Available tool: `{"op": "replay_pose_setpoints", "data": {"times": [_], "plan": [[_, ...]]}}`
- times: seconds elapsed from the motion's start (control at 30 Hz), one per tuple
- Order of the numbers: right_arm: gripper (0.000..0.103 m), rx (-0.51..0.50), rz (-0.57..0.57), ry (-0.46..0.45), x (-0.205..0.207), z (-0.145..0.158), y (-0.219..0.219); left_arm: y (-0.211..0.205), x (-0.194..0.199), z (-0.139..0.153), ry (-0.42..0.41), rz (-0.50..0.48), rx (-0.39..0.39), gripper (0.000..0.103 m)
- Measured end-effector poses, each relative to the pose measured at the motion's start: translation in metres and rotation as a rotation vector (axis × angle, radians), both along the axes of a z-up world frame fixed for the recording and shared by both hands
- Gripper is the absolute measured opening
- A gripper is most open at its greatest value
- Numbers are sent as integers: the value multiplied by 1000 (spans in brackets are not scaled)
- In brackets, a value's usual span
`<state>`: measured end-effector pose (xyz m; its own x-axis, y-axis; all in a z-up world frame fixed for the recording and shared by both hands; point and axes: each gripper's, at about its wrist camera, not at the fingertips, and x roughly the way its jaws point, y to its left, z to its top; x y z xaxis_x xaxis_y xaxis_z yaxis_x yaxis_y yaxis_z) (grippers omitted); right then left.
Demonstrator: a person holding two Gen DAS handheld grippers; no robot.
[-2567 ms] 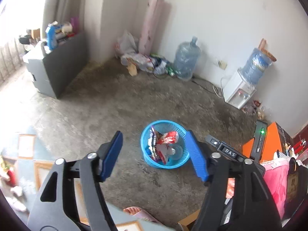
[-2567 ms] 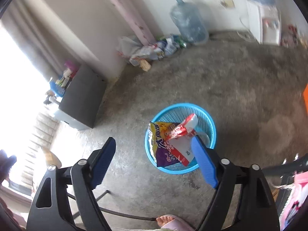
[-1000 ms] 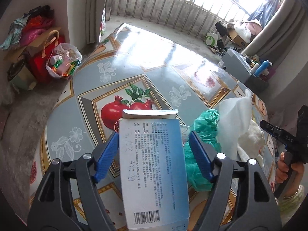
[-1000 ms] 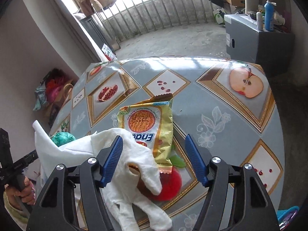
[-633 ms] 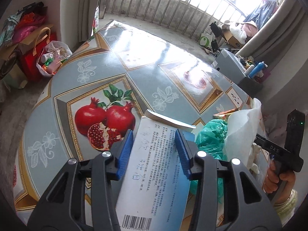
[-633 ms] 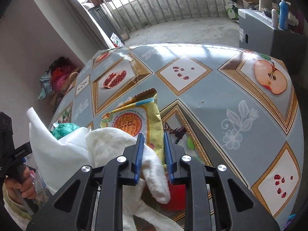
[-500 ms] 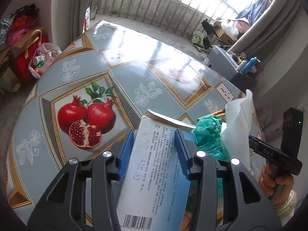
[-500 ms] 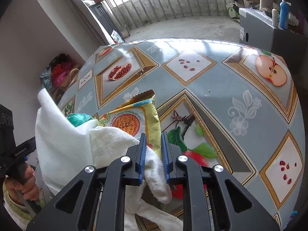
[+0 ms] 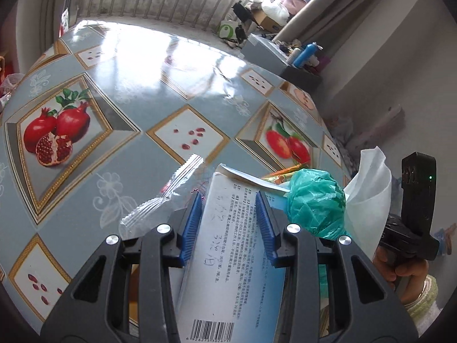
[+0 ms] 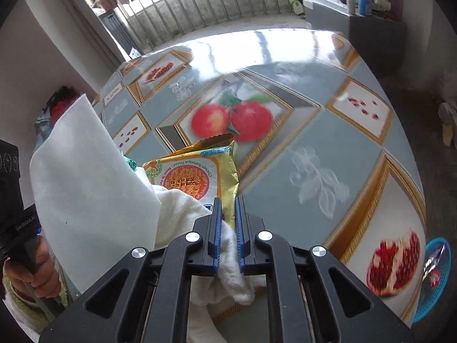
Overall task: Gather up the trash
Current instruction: 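Grasp the green plastic bag with the left gripper while the right grasps white tissue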
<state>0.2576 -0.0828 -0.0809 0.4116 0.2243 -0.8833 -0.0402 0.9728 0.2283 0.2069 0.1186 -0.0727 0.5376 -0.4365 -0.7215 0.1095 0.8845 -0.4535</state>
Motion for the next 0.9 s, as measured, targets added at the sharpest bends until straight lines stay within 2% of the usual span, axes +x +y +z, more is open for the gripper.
{"op": "replay_pose_setpoints", "data": {"times": [0.13, 0.27, 0.37, 0.43, 0.53, 0.6, 0.67, 0.8, 0.9], "plan": [[10, -1, -115, 21, -53, 4, -18, -13, -25, -1, 19, -110, -12, 36], [10, 15, -199, 41, -102, 7, -27, -20, -52, 1, 51, -163, -22, 36], [10, 25, -233, 40, -123, 5, -30, -18, -70, 1, 49, -156, -18, 36], [11, 30, -249, 26, -127, 3, -32, -15, -81, 0, 33, -126, 24, 36], [20, 41, -242, 18, -130, 6, -34, -8, -93, 12, -29, -84, 61, 39], [29, 37, -230, -11, -133, 17, -37, -2, -99, 26, -76, -45, 73, 43], [43, 50, -233, -58, -137, 33, -43, 4, -108, 41, -116, -20, 72, 43], [43, 91, -224, -150, -152, 61, -53, 2, -129, 65, -164, -62, 34, 49], [43, 163, -161, -219, -167, 79, -51, -13, -137, 70, -146, -146, -35, 51]]}}
